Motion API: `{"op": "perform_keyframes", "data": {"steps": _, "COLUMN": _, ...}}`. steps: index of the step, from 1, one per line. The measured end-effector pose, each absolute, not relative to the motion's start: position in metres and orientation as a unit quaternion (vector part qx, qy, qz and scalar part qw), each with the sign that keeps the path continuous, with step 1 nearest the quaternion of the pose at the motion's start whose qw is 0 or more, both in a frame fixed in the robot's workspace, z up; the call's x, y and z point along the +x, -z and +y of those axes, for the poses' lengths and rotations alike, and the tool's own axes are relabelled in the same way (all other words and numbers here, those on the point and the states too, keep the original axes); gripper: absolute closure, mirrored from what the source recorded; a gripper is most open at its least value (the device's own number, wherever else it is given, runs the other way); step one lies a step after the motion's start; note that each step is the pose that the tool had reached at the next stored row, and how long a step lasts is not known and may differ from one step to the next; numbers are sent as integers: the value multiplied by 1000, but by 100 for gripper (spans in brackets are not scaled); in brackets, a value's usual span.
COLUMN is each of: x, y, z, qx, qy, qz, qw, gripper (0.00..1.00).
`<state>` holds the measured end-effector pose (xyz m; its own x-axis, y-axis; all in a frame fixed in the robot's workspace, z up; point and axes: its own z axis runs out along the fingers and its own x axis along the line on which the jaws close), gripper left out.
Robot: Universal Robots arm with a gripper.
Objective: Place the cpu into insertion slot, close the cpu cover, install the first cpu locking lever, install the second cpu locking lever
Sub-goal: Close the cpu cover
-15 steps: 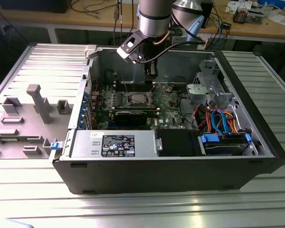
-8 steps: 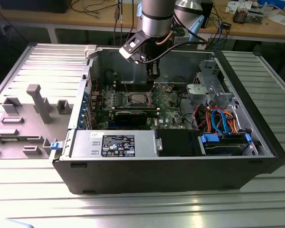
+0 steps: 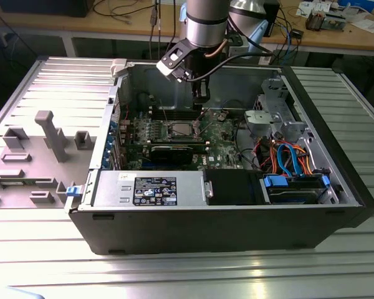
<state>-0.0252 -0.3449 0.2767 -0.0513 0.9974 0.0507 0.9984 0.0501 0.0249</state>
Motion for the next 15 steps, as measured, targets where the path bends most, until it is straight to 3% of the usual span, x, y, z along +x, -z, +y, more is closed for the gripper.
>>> {"op": "perform_keyframes", "data": {"steps": 15, "x": -20, "y": -277, "z": -345, "qx": -689, "qy": 26, "qz": -725, "qw": 10, "gripper": 89}}
